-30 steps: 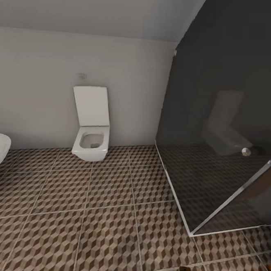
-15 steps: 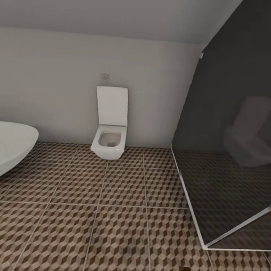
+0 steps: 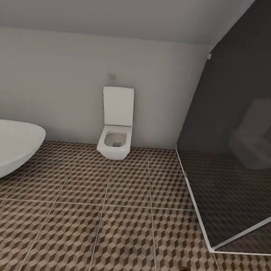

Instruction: Take the four mousetraps from the cabinet in the bathroom and place them on the bathroom floor. Make sure all four end up on the same floor surface, and ensure that at least two of them are either under or directly next to the same bathroom sink.

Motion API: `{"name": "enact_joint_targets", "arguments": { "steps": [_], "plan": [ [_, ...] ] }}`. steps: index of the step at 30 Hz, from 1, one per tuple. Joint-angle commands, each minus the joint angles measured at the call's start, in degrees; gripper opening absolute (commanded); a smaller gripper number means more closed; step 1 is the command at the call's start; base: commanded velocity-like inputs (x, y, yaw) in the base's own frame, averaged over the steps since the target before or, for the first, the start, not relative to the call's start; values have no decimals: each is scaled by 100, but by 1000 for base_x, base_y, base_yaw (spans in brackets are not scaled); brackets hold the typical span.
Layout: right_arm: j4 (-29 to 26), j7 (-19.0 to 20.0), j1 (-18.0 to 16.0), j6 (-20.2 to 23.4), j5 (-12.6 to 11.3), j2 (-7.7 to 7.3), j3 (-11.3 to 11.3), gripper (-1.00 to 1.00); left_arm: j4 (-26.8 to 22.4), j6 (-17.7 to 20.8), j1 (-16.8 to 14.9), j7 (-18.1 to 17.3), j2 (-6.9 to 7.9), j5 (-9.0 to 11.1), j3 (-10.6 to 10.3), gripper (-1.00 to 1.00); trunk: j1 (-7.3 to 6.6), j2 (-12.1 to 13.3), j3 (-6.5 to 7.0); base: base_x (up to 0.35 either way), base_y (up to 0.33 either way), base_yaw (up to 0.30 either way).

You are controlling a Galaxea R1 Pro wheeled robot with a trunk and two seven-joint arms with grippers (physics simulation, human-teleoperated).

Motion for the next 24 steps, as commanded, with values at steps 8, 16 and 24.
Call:
{"name": "enact_joint_targets", "arguments": {
  "steps": [8,16,24],
  "plan": [
    [-1,-4,-3,-21,-65,1,51,-100,0,-17,-3,19,4,51,-48,-100,0,-2,-4,0,275,0],
    [2,-4,-1,-21,-65,1,52,-100,0,-17,-3,19,4,51,-48,-100,0,-2,-4,21,223,0],
    [1,-4,-3,-21,-65,1,52,-100,0,-17,-3,19,4,51,-48,-100,0,-2,-4,27,23,0]
  ]
}}
